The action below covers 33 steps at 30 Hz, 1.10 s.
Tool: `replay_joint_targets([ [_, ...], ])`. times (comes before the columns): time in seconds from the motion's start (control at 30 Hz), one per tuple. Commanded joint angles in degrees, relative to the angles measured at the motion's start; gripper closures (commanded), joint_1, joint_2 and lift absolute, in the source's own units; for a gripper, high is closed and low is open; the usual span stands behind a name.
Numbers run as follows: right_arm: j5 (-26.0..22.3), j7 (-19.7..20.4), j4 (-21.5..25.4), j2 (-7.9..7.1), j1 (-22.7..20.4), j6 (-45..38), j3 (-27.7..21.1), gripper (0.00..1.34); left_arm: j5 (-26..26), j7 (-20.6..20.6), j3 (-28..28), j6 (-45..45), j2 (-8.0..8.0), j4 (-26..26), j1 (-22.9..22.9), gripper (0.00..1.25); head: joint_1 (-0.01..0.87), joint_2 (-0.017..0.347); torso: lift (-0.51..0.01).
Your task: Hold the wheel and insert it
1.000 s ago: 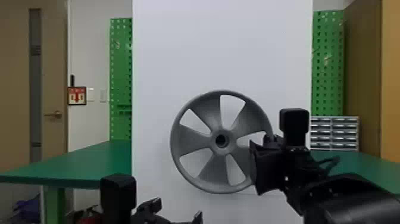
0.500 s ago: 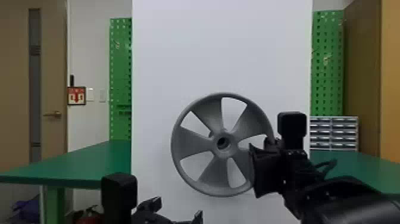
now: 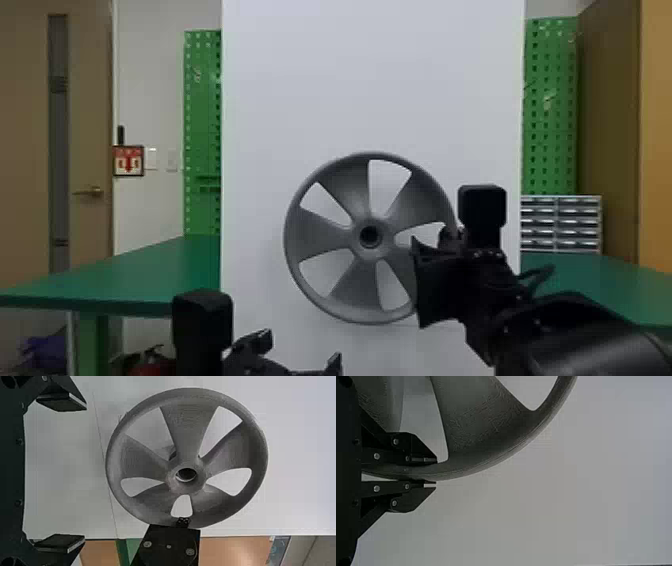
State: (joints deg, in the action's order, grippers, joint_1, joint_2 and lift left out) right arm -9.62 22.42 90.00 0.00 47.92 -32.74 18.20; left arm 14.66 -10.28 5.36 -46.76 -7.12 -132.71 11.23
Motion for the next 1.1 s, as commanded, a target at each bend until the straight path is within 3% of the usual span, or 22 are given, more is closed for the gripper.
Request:
replay_joint_targets([
  [0.0, -0.48, 0.78, 0.00, 0.05, 0.25, 0.49, 0.60, 1.31, -0.15, 0.00, 0.18, 0.00, 0.00, 0.00, 0.11, 0.11, 0.014, 0.156, -0.473],
  [0.2, -1.28, 1.93, -0.62, 0.05, 0.51, 0.75, 1.04, 1.31, -0.15, 0.09, 0.27, 0.00, 0.00, 0.00, 0.20, 0.11, 0.012, 0.156, -0.473],
  [0.47, -2.77, 6.85, -1.15, 0.05, 0.95, 0.75, 2.71, 1.31, -0.15, 0.18, 0.27, 0.00, 0.00, 0.00, 0.29, 0.11, 0.014, 0.156, -0.473],
  [1.07, -4.26, 8.96, -7.91, 0.05, 3.85, 5.41, 3.24, 1.31, -0.15, 0.18, 0.62, 0.00, 0.00, 0.00, 0.46, 0.11, 0.014, 0.158, -0.473],
])
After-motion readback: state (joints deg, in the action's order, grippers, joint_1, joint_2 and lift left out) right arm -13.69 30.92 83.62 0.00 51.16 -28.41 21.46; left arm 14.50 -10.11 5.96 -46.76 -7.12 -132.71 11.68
